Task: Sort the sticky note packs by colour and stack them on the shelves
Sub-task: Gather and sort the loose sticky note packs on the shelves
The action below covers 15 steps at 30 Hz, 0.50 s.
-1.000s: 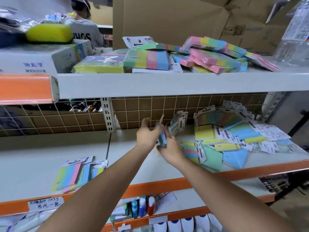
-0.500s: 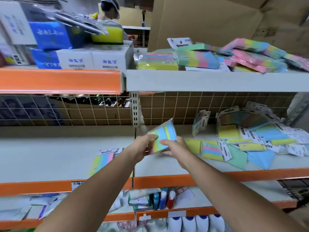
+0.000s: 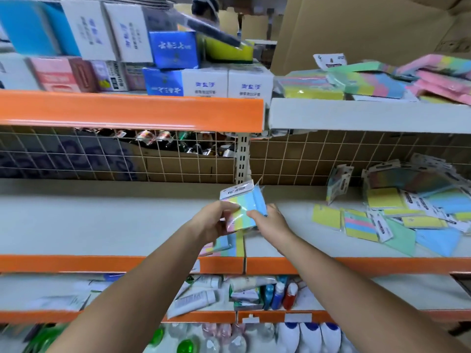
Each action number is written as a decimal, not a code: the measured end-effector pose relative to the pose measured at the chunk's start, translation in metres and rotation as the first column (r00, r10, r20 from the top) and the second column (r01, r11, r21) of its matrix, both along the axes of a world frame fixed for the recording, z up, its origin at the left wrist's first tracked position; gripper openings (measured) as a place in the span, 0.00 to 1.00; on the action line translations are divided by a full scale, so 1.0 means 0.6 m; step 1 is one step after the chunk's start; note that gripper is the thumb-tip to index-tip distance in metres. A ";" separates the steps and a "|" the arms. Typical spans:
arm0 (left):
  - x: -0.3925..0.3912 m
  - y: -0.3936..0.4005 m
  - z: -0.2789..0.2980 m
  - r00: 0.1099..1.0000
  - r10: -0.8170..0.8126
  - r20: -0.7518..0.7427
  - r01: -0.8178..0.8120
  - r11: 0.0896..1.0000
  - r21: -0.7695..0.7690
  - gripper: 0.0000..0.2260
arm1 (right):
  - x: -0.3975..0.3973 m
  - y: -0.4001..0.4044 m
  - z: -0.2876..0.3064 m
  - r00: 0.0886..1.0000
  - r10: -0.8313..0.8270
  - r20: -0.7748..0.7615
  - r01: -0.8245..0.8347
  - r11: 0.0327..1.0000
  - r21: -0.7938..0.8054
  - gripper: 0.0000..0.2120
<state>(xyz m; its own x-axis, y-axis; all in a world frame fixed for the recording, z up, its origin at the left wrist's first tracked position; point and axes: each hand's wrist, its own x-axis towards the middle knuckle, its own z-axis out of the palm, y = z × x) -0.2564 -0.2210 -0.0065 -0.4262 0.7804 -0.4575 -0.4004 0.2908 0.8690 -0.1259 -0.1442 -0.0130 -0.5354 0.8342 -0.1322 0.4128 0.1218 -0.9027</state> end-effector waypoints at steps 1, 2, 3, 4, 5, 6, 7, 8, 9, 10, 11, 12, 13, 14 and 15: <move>-0.005 -0.007 -0.001 1.000 0.005 -0.005 -0.005 1.000 0.004 0.02 | -0.006 -0.008 0.001 1.000 0.004 -0.024 -0.005 0.999 -0.054 0.07; -0.012 -0.016 -0.002 1.000 0.018 -0.012 -0.018 1.000 0.008 0.03 | -0.015 -0.014 -0.002 0.999 0.017 -0.047 -0.022 0.993 -0.115 0.11; -0.016 -0.026 -0.002 0.999 0.036 -0.016 -0.036 0.999 0.014 0.04 | -0.025 -0.018 -0.007 0.997 0.022 -0.073 -0.035 0.984 -0.173 0.14; -0.021 -0.035 -0.001 0.999 0.045 -0.020 -0.045 0.999 0.016 0.05 | -0.034 -0.023 -0.008 0.995 0.030 -0.092 -0.049 0.977 -0.209 0.12; -0.025 -0.044 -0.002 0.998 0.055 -0.012 -0.055 0.998 0.018 0.05 | -0.042 -0.030 -0.006 0.993 0.042 -0.111 -0.066 0.972 -0.224 0.09; -0.030 -0.052 -0.003 0.998 0.058 -0.006 -0.058 0.998 0.013 0.06 | -0.051 -0.036 -0.005 0.993 0.052 -0.109 -0.076 0.971 -0.225 0.08; -0.036 -0.060 -0.003 0.998 0.066 0.003 -0.066 0.998 0.012 0.07 | -0.060 -0.042 -0.005 0.993 0.063 -0.104 -0.086 0.970 -0.229 0.09; -0.043 -0.068 -0.004 0.997 0.074 0.002 -0.074 0.997 0.010 0.09 | -0.069 -0.048 -0.004 0.993 0.075 -0.088 -0.094 0.968 -0.231 0.11; -0.049 -0.074 -0.005 0.997 0.080 -0.003 -0.080 0.997 0.005 0.11 | -0.078 -0.052 -0.005 0.994 0.081 -0.076 -0.096 0.970 -0.222 0.12; -0.057 -0.079 -0.006 0.996 0.085 -0.014 -0.085 0.996 -0.004 0.11 | -0.084 -0.059 -0.001 0.994 0.096 -0.060 -0.106 0.974 -0.202 0.11; -0.062 -0.084 -0.006 0.995 0.095 -0.017 -0.095 0.995 -0.005 0.11 | -0.091 -0.065 -0.001 0.992 0.115 -0.044 -0.121 0.977 -0.173 0.11; -0.068 -0.089 -0.005 0.995 0.100 -0.022 -0.100 0.995 -0.003 0.11 | -0.096 -0.071 -0.001 0.992 0.123 -0.025 -0.125 0.980 -0.156 0.12; -0.073 -0.094 -0.002 0.994 0.110 -0.013 -0.109 0.994 0.007 0.10 | -0.100 -0.073 -0.005 0.993 0.117 -0.021 -0.119 0.981 -0.153 0.14; -0.079 -0.098 0.000 0.994 0.113 -0.002 -0.113 0.993 0.014 0.09 | -0.103 -0.077 -0.007 0.996 0.089 -0.024 -0.092 0.982 -0.166 0.16; -0.088 -0.103 -0.001 0.993 0.121 0.010 -0.121 0.993 0.017 0.08 | -0.104 -0.079 -0.009 0.998 0.050 -0.045 -0.058 0.979 -0.197 0.17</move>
